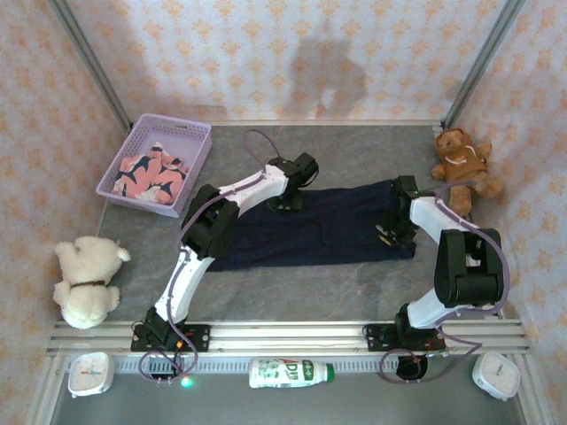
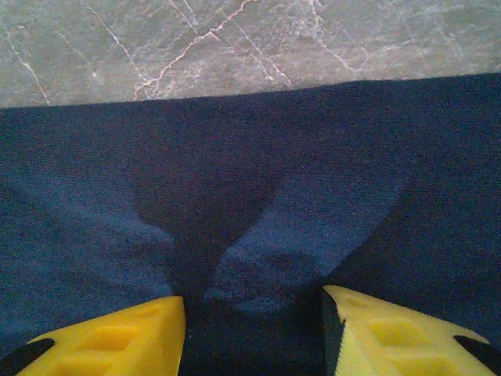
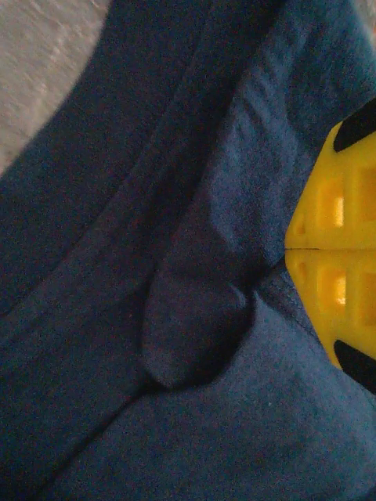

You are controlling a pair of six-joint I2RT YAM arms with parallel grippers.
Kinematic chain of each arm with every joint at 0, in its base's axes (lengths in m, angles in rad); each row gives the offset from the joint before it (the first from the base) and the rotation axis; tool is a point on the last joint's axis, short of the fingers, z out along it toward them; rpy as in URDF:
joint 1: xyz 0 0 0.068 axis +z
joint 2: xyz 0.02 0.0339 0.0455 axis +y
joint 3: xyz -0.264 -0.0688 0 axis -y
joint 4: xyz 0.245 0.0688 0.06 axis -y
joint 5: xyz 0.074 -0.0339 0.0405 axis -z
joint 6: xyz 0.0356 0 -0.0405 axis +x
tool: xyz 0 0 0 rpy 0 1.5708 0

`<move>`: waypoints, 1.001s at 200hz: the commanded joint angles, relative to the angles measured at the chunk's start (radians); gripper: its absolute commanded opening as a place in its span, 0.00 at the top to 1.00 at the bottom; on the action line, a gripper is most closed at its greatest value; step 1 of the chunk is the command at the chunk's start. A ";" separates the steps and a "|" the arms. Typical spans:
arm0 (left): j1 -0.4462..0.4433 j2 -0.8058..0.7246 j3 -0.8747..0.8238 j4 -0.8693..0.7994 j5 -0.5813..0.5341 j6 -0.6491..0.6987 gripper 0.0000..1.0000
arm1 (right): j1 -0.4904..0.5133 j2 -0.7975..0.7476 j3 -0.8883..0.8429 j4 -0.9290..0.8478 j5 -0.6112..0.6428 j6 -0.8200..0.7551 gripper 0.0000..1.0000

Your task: Fold and stack the mixed laundry pile

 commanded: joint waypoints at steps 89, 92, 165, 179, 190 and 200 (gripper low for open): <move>0.009 0.019 -0.020 -0.050 0.001 -0.014 0.51 | 0.005 -0.122 -0.083 -0.154 0.122 0.073 0.94; 0.009 0.019 -0.017 -0.052 0.004 -0.013 0.51 | 0.006 -0.122 -0.082 -0.153 0.119 0.073 0.91; 0.009 -0.140 0.009 -0.134 0.021 0.072 0.44 | 0.067 -0.173 0.028 -0.171 0.086 0.090 0.73; 0.009 -0.186 -0.034 -0.138 -0.002 0.098 0.44 | 0.111 -0.150 0.026 -0.133 0.045 0.122 0.71; 0.009 -0.219 -0.086 -0.133 -0.025 0.114 0.44 | 0.149 -0.127 0.025 -0.104 0.039 0.146 0.69; 0.009 -0.245 -0.140 -0.121 -0.049 0.125 0.44 | 0.177 -0.102 0.023 -0.069 0.021 0.167 0.68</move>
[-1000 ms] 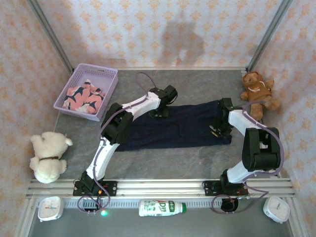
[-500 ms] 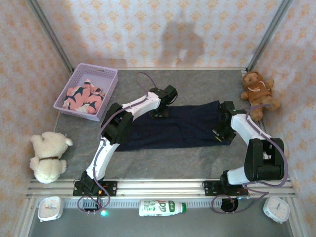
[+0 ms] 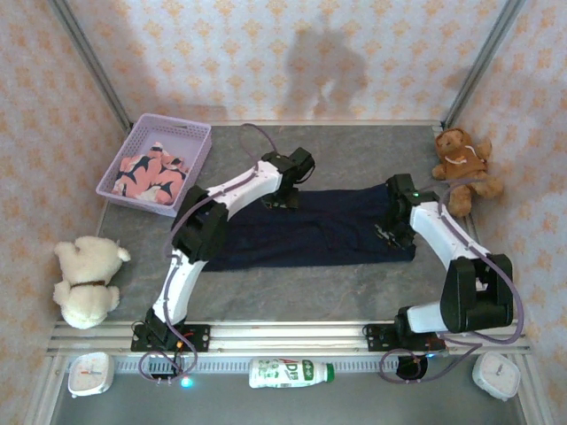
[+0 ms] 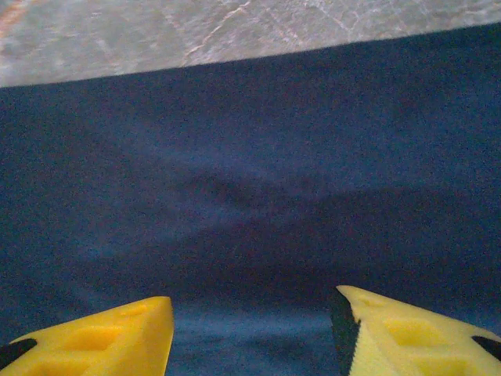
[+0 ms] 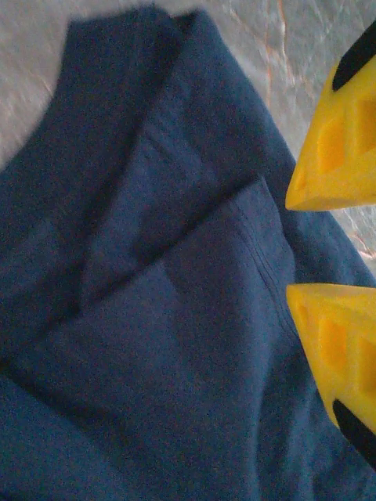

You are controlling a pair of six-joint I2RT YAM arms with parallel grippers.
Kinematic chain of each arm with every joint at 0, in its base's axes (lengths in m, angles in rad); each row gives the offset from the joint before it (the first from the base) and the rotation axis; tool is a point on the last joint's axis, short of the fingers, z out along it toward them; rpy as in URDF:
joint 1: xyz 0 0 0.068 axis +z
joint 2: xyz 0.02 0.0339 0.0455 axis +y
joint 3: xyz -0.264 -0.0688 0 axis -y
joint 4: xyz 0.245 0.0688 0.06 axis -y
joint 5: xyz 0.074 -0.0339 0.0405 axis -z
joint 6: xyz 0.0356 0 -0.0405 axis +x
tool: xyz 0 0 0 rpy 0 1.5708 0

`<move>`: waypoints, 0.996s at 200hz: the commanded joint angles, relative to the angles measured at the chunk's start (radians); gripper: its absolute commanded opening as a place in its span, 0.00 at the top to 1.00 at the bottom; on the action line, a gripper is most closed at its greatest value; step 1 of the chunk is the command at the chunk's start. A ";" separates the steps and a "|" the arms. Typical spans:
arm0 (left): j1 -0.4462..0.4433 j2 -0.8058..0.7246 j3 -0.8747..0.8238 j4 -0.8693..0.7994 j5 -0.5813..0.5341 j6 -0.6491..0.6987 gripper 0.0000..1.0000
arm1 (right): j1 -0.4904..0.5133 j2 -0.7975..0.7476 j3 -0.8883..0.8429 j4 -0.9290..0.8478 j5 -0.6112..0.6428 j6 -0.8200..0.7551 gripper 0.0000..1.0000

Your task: Fold and stack the mixed laundry pile

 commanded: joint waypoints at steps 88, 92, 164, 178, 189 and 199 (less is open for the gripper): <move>0.005 -0.114 -0.405 0.085 -0.011 0.017 0.46 | 0.070 0.421 0.197 0.107 0.077 0.117 0.64; 0.004 -0.110 -0.411 0.087 -0.005 0.004 0.46 | 0.063 0.446 0.223 0.109 0.081 0.111 0.64; -0.169 -0.052 -0.244 0.123 0.208 -0.238 0.62 | -0.007 0.971 1.058 -0.026 -0.055 -0.100 0.64; -0.185 -0.056 -0.172 0.131 0.207 -0.268 0.61 | -0.005 1.018 1.199 -0.075 -0.079 -0.100 0.64; -0.185 -0.062 -0.109 0.114 0.189 -0.272 0.59 | -0.004 1.008 1.245 -0.083 -0.076 -0.099 0.63; -0.179 -0.065 -0.046 0.075 0.159 -0.253 0.56 | -0.004 0.972 1.242 -0.077 -0.067 -0.099 0.61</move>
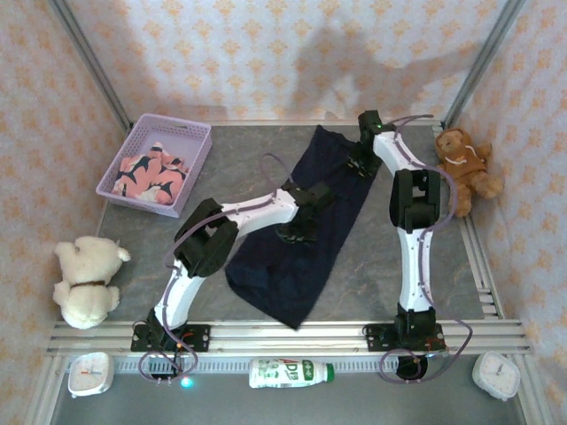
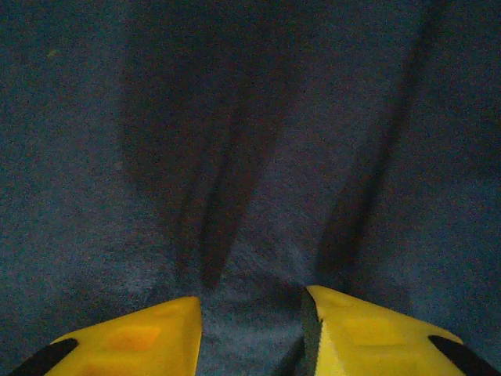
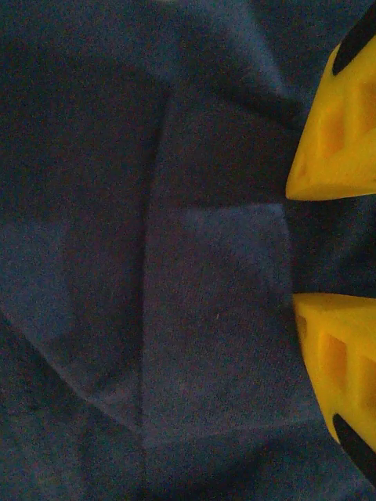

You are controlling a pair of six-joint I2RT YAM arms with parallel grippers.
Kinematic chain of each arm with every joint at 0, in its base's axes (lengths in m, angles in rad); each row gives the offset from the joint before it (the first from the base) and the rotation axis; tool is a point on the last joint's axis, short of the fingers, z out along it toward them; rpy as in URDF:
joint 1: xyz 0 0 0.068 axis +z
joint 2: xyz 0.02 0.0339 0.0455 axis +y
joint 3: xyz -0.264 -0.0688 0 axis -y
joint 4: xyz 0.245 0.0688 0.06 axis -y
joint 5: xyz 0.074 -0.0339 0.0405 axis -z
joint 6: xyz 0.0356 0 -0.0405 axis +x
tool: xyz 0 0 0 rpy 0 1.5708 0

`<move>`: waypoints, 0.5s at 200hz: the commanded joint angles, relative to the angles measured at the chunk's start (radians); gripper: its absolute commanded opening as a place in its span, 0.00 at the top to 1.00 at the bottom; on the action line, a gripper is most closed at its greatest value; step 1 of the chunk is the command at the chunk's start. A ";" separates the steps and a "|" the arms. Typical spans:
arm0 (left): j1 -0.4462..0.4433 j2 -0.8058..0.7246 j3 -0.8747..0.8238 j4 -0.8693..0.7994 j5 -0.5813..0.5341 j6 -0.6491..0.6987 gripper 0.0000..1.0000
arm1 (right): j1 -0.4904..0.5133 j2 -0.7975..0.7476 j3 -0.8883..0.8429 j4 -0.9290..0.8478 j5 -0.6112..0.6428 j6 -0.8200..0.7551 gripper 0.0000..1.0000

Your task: Fold and stack the mixed laundry pile

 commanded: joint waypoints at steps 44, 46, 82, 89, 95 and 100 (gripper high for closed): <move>0.095 -0.069 0.228 -0.166 -0.140 0.109 0.53 | 0.017 -0.269 -0.180 -0.047 -0.024 -0.057 0.52; 0.102 -0.072 0.220 -0.163 -0.141 0.113 0.54 | 0.021 -0.279 -0.196 -0.044 -0.027 -0.057 0.52; 0.174 -0.132 0.034 -0.090 -0.105 0.202 0.86 | 0.083 -0.422 -0.464 0.030 -0.069 -0.011 0.51; 0.178 -0.138 -0.002 -0.075 -0.098 0.220 0.93 | 0.096 -0.436 -0.501 0.043 -0.069 0.004 0.51; 0.179 -0.139 -0.025 -0.066 -0.089 0.232 0.99 | 0.104 -0.445 -0.529 0.052 -0.058 0.021 0.51; 0.180 -0.138 -0.042 -0.060 -0.078 0.244 1.00 | 0.110 -0.451 -0.552 0.063 -0.044 0.040 0.51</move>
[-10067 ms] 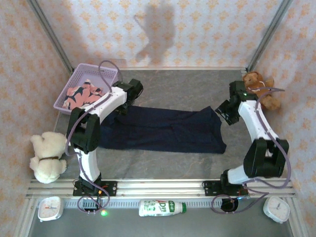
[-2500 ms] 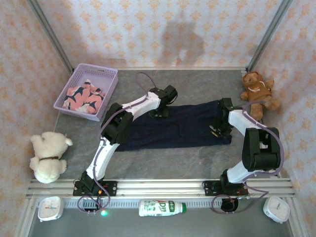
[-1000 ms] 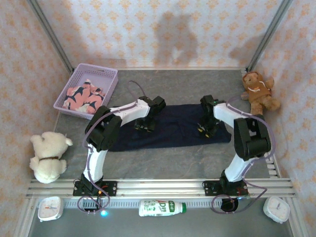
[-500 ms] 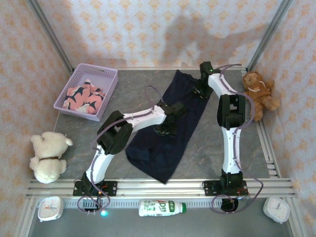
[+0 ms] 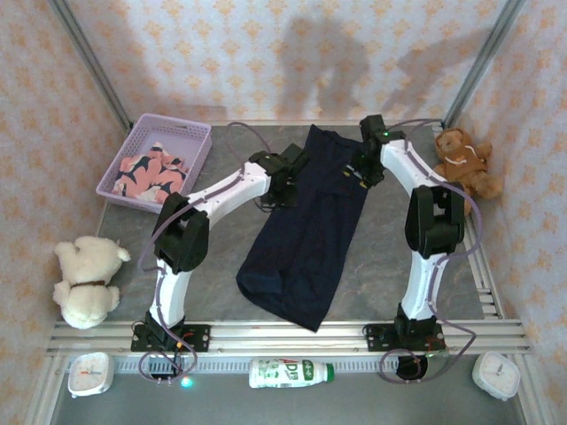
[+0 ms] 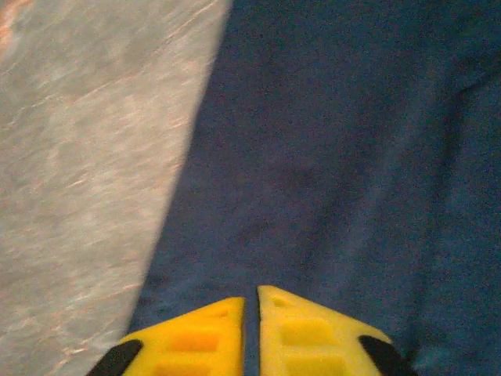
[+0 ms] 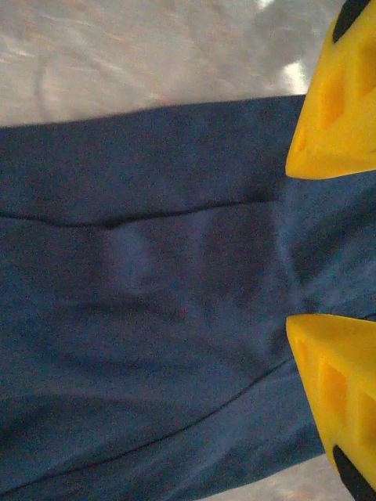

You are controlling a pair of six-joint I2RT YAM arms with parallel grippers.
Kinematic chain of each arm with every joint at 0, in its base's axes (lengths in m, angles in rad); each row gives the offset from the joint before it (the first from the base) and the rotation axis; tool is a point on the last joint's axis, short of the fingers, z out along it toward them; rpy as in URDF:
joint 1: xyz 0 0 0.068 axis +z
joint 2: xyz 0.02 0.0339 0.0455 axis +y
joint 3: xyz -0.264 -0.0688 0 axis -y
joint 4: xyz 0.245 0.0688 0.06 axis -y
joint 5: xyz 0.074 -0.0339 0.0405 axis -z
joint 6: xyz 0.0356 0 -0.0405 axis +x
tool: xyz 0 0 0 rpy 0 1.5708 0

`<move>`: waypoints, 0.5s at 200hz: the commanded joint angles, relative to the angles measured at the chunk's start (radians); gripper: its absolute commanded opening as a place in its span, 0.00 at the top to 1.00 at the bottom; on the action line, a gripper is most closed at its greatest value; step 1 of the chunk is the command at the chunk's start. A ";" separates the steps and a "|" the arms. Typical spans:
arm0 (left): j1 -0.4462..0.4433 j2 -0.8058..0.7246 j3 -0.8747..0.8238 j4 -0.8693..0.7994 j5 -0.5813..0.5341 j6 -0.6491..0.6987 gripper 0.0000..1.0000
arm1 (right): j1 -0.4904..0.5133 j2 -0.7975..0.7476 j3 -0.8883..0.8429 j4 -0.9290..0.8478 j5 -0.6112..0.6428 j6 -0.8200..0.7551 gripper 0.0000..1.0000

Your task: Fold and stack the mixed laundry pile

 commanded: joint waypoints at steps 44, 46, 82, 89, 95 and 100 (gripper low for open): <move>-0.010 0.000 -0.241 0.049 0.062 0.107 1.00 | 0.045 0.050 -0.140 0.166 -0.006 0.131 0.48; -0.011 0.000 -0.249 0.054 0.065 0.104 1.00 | 0.046 0.061 -0.129 0.165 -0.004 0.130 0.48; -0.027 -0.011 -0.364 0.128 0.109 0.021 1.00 | 0.046 0.254 0.111 0.110 -0.020 0.088 0.48; -0.037 -0.013 -0.375 0.139 0.115 -0.007 1.00 | 0.046 0.285 0.155 0.102 -0.030 0.086 0.48; -0.046 -0.013 -0.381 0.146 0.117 -0.026 1.00 | 0.045 0.312 0.194 0.097 -0.037 0.084 0.48; -0.057 -0.013 -0.382 0.152 0.119 -0.040 1.00 | 0.045 0.334 0.228 0.094 -0.041 0.080 0.48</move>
